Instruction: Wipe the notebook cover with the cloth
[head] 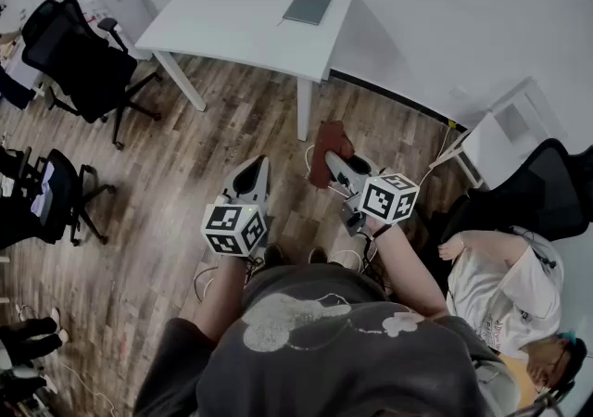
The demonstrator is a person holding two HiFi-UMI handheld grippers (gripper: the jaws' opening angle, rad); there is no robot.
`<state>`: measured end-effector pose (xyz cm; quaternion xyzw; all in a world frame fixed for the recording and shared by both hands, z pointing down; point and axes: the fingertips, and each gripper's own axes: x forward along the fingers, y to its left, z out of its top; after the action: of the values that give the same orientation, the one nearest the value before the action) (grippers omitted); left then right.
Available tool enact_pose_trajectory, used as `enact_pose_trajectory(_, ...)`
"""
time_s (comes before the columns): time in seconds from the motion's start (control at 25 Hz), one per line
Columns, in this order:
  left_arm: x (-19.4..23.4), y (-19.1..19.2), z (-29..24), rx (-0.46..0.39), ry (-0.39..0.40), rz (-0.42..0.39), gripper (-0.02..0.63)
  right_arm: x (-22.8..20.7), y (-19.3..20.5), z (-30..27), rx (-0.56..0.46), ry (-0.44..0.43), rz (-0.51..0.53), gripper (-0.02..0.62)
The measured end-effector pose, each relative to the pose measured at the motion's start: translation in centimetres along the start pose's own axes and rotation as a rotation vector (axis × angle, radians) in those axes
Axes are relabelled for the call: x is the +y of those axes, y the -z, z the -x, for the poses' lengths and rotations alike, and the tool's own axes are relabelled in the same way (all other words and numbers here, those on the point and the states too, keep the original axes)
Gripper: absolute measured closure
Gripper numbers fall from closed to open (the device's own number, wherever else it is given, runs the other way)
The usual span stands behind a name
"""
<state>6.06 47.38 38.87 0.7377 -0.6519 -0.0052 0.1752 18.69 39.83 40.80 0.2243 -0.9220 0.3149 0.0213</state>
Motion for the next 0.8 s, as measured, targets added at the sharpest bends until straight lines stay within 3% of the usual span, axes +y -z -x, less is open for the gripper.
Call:
enact_pose_trajectory(0.28, -0.5, 0.7, 0.2, 0.017, -0.016, 0.013, 0.598, -1.1, 0.9, 1.1, 0.012, 0.031, 0.008, 0.494)
enact_pose_trajectory(0.8, -2.7, 2.3, 0.3, -0.017, -0.071, 0.027, 0.598, -3.4, 2.3, 3.7, 0.035, -0.016, -0.05, 0.494)
